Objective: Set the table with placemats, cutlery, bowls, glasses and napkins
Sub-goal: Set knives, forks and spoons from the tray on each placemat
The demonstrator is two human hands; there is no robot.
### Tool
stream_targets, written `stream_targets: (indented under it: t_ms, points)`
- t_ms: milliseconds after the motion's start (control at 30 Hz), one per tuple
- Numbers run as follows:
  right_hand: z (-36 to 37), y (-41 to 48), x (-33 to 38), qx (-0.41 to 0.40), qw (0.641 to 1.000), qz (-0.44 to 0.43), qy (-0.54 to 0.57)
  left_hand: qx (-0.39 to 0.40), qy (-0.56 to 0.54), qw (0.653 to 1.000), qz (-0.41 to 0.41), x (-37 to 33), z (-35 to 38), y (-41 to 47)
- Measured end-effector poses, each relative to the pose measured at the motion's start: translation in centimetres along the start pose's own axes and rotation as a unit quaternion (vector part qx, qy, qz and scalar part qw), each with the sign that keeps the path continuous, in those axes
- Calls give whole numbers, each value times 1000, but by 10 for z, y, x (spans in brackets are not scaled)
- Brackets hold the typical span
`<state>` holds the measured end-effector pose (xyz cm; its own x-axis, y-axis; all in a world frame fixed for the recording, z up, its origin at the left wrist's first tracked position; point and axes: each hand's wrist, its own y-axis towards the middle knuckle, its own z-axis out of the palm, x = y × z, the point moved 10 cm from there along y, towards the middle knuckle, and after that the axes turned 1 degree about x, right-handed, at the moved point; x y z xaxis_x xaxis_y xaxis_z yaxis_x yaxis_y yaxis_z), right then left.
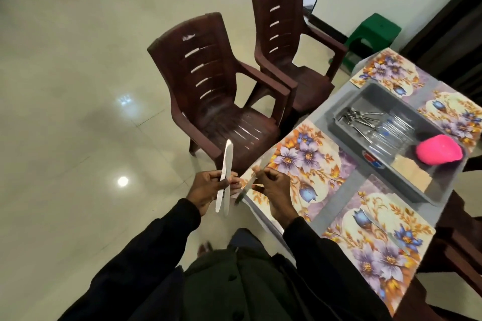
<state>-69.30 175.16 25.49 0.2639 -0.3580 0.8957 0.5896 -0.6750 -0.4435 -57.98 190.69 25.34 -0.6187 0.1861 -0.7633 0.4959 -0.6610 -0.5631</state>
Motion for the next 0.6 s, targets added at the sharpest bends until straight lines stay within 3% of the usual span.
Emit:
stream_targets:
  t_ms: [367, 600]
  points:
    - [-25, 88, -28, -112, 991, 73, 8, 40, 37, 997, -56, -41, -28, 103]
    - [-103, 105, -77, -282, 951, 120, 26, 104, 86, 985, -110, -66, 15, 188]
